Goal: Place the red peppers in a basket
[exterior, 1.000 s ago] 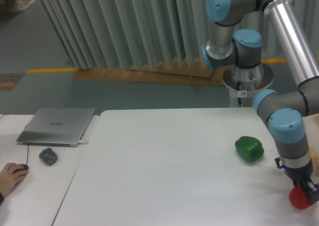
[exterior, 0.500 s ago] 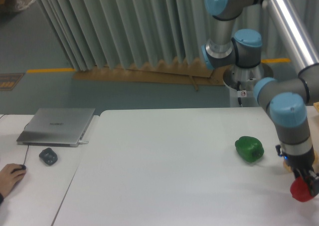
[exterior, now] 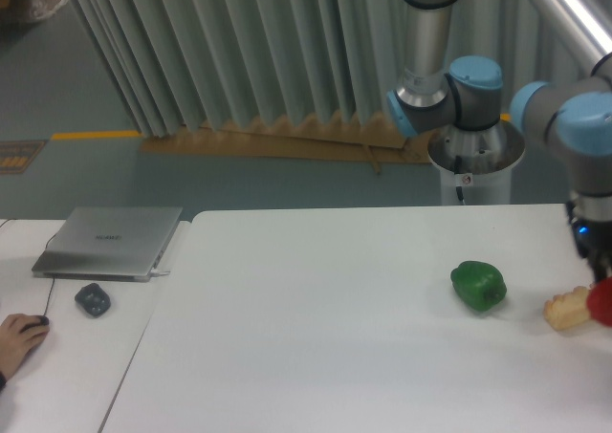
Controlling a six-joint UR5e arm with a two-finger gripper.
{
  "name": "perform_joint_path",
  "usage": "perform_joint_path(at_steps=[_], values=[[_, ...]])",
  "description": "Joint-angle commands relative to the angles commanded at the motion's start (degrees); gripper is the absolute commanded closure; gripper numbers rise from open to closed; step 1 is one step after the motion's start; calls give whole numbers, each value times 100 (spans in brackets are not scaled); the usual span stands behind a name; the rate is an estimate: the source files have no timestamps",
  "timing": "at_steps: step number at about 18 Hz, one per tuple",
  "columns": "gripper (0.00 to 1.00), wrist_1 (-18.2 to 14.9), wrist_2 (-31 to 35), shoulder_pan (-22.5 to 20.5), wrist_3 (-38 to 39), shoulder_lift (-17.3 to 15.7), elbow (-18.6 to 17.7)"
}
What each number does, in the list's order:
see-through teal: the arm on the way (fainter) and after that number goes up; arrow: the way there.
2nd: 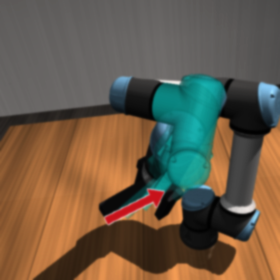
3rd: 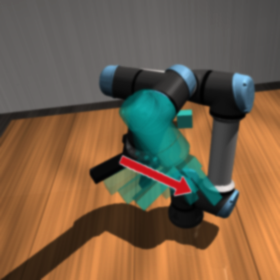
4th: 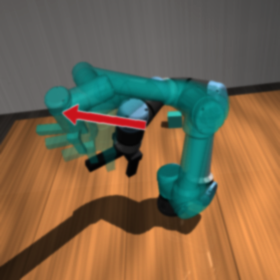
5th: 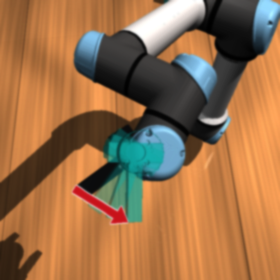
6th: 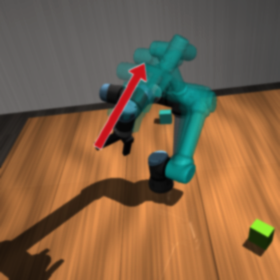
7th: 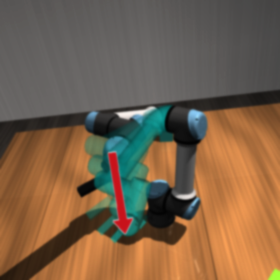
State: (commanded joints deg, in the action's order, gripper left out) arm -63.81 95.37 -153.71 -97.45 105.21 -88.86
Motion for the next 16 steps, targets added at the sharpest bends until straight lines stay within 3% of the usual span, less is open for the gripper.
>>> perform_joint_path(at_steps=[9,16], values=[[59,-27,-88,-1231,-2268,184,17],[58,421,-132,-1381,-2489,746,18]])
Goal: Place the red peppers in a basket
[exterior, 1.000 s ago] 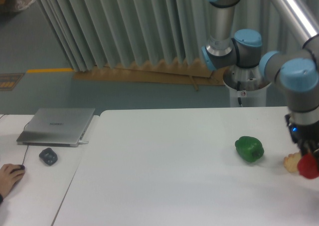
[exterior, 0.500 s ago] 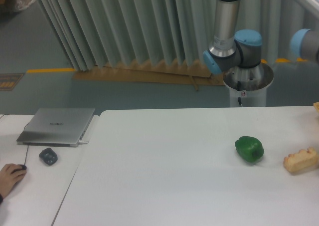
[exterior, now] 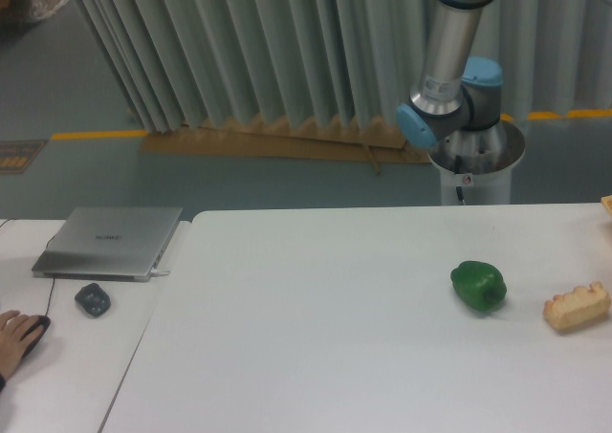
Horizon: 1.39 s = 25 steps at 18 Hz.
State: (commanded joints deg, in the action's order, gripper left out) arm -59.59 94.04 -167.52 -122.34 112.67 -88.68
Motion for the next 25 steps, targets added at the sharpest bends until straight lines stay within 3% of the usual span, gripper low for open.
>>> perform_joint_path(at_steps=[4,6,11,15,25], values=[[52,88,0,44,88,97,9],[32,88,0,70,88,89,9],[0,88,0,140,97,89,0],[0,79,0,298,132,-51,9],[0,-61,0,737,718,-798,-123]])
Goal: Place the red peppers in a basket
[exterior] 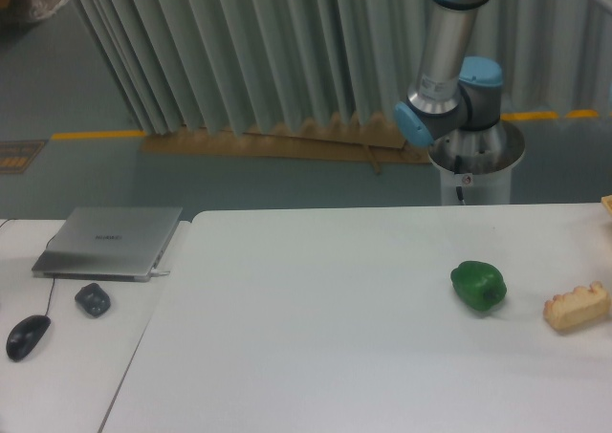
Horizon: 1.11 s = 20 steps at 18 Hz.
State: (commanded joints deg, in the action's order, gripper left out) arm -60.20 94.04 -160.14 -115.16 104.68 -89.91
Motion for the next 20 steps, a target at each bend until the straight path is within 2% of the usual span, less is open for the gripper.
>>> perform_joint_path(at_steps=[3,7,20], values=[[0,-141,17,316,731,-18,-18],[0,-413,26,528,688,-10,-62],[0,-422,-35,493,688,87,-132]])
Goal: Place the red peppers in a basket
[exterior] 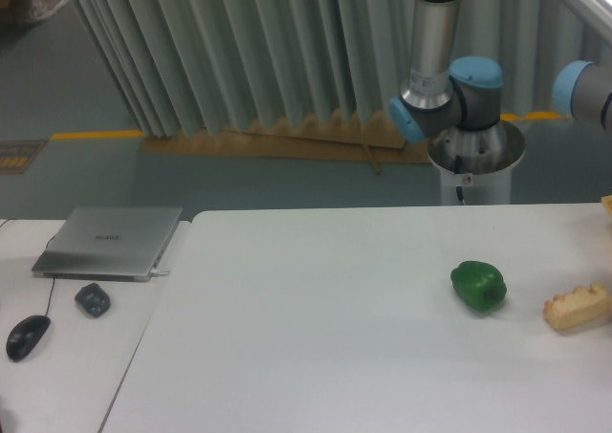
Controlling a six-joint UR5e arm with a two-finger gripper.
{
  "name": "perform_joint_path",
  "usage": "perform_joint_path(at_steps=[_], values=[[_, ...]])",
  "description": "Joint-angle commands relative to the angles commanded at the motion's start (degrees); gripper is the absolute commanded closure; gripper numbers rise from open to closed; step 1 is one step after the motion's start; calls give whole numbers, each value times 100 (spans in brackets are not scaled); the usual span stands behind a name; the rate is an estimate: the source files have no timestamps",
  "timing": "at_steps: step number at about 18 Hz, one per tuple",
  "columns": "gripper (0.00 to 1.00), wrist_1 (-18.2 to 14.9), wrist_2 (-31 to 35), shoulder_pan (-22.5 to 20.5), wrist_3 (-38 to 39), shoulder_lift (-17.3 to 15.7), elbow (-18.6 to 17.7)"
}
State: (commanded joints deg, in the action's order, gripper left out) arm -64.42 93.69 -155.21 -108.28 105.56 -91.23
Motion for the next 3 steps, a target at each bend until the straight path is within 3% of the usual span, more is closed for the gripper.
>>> perform_joint_path(at_steps=[3], values=[[0,-9,0,0,0,0,0]])
